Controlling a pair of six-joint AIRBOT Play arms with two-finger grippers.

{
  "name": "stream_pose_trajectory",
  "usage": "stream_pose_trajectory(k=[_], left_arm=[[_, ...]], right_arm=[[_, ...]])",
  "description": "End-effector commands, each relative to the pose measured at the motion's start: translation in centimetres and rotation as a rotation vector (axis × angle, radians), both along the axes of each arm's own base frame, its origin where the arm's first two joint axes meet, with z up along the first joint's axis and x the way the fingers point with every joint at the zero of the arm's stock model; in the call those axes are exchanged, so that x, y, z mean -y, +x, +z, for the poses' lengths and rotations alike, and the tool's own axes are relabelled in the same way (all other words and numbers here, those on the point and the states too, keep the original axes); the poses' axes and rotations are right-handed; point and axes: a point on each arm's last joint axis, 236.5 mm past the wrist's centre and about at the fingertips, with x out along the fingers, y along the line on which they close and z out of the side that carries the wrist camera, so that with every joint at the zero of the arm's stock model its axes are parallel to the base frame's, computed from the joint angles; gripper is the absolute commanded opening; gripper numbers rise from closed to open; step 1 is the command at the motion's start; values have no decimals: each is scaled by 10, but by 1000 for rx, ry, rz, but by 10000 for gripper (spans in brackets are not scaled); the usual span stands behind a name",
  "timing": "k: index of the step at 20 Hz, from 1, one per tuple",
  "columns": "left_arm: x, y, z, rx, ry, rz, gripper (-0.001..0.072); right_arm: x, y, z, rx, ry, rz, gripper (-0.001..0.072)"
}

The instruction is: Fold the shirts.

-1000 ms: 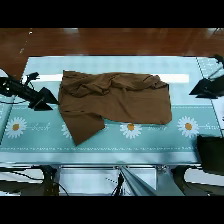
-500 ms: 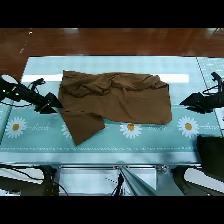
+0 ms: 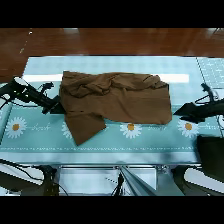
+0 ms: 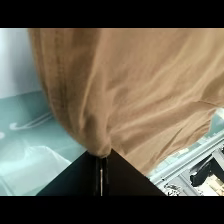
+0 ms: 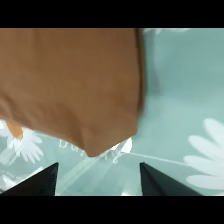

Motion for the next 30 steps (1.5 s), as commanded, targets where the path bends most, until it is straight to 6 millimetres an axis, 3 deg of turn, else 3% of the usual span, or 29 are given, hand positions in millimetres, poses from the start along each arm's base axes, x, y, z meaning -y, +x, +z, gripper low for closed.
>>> stream_pose_trajectory(k=[1, 6, 7, 9, 10, 11, 13, 14, 16, 17, 19, 21, 22, 24, 27, 30], left_arm=[[10, 5, 12, 10, -56, -3, 22], [17, 30, 35, 92, -114, 6, 22], [20, 38, 43, 128, -133, 3, 22], [21, 54, 60, 198, -147, 3, 20], [19, 62, 72, 241, -139, 0, 20], [17, 71, 88, 303, -126, -12, 19], [12, 92, 142, 481, -83, -38, 19], [10, 103, 179, 598, -56, -31, 19], [17, 118, 288, 915, -25, 9, 19], [20, 114, 345, 1073, -2, 26, 19], [30, 79, 459, 1397, 63, 43, 19], [38, 19, 560, 1713, 133, 70, 20], [37, -15, 602, 1853, 185, 108, 20], [26, -81, 657, 2069, 340, 183, 19], [5, -157, 678, 2152, 554, 296, 19], [-5, -205, 664, 2090, 627, 368, 19]], right_arm=[[-18, -12, -26, -45, -25, -1, 594], [-36, 6, -59, -4, -121, -85, 591], [-35, 16, -62, 26, -146, -113, 520], [-36, 37, -57, 76, -151, -171, 129], [-38, 47, -45, 102, -130, -191, 27], [-37, 58, -29, 147, -128, -184, 27], [-36, 84, 32, 321, -148, -105, 26], [-35, 96, 77, 455, -175, -46, 26], [-32, 111, 181, 769, -280, 51, 25], [-29, 113, 241, 922, -338, 36, 26], [-26, 99, 359, 1214, -430, -32, 25], [-20, 67, 459, 1442, -511, -138, 25], [-16, 49, 496, 1515, -537, -198, 24], [-11, 11, 549, 1609, -587, -286, 25], [-15, -37, 586, 1657, -603, -343, 24], [-18, -68, 588, 1604, -624, -348, 24]])
